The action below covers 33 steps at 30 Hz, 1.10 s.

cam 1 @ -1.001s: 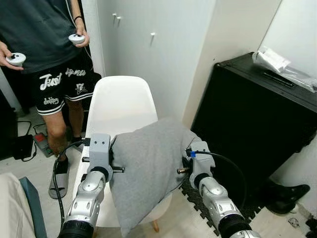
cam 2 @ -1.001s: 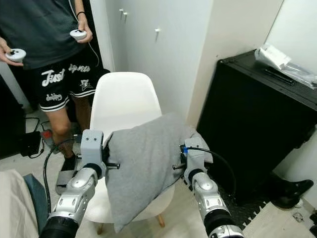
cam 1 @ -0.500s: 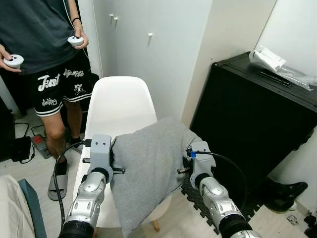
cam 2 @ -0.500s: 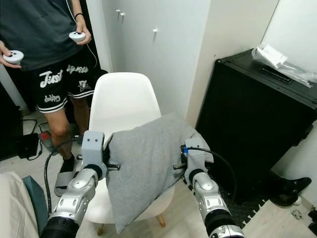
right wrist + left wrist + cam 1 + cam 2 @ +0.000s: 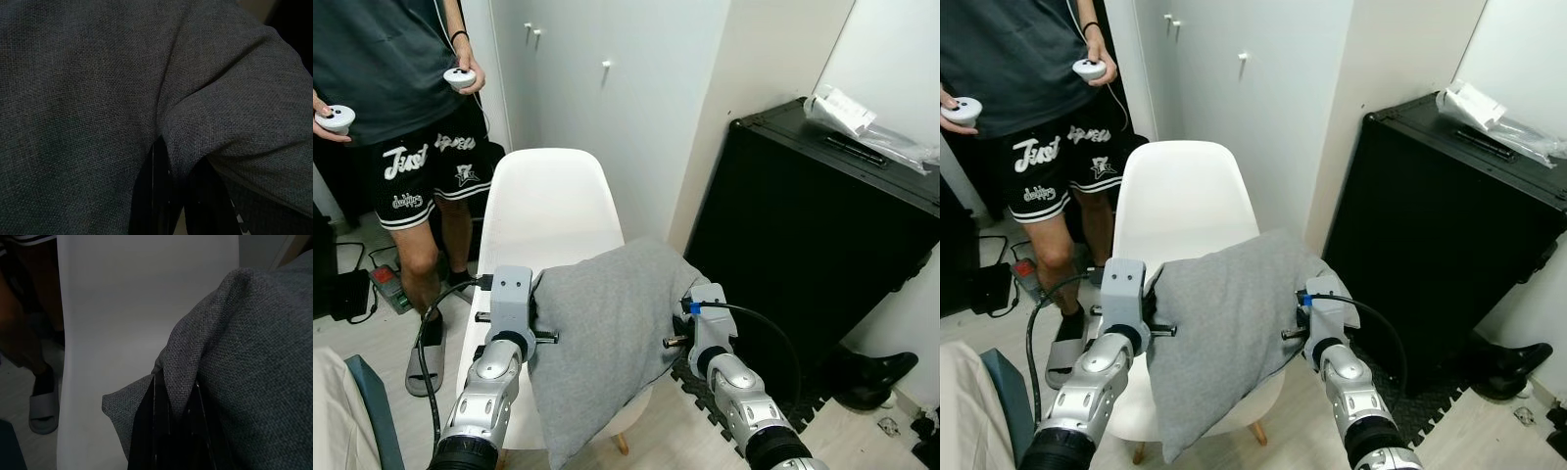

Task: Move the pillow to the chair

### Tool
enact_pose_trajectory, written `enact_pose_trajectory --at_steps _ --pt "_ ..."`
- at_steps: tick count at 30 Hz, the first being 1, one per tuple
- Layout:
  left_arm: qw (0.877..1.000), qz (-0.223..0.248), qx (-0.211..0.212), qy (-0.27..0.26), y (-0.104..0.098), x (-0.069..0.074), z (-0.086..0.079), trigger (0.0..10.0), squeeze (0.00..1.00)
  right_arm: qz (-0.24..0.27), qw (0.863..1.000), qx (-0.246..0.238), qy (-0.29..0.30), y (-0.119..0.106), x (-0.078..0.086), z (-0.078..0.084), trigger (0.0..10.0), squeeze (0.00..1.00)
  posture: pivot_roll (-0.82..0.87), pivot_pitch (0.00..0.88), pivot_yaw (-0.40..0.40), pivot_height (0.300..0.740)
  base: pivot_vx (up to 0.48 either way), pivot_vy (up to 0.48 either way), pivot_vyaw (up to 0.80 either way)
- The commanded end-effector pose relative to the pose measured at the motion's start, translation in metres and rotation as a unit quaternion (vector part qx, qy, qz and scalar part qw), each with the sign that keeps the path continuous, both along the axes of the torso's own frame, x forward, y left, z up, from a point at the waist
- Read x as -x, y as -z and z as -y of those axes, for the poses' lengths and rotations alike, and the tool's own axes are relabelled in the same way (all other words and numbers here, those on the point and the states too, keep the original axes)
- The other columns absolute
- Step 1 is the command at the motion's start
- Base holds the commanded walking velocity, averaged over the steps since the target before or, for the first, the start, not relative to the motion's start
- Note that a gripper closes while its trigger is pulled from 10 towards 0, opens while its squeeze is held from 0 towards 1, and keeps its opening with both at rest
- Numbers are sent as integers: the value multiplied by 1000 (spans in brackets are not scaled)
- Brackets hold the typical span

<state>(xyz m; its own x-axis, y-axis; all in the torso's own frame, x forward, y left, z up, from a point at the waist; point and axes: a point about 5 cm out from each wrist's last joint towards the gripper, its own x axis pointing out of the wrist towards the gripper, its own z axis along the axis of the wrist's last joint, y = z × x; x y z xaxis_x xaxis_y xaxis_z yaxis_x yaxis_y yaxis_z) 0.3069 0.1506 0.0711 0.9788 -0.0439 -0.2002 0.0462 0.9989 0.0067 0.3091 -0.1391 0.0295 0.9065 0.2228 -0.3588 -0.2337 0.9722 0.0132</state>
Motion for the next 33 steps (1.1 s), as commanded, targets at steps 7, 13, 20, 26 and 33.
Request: enact_pose_trajectory --at_steps 7,13,20,26,33 --pt "1000 16 -1 11 -6 -3 7 10000 0 2 1000 -8 -22 -3 -1 -7 10000 0 -21 46 -65 656 0 0 0" --pt "1000 14 -2 12 -5 -2 7 10000 0 1 1000 -6 -22 -2 -1 -7 10000 0 -22 46 -64 656 0 0 0" --pt "1000 10 -4 13 -2 -3 7 10000 0 -5 1000 -7 -27 -1 -2 -8 10000 0 -25 50 -65 646 0 0 0" --pt "1000 2 -7 10 2 -5 5 10000 0 -5 999 7 -38 -2 -6 -11 10000 0 -26 70 -70 631 0 0 0" --pt "1000 3 -15 7 -1 -12 -1 10000 0 -5 998 18 -57 -6 -12 -16 10000 0 -24 83 -76 631 0 0 0"
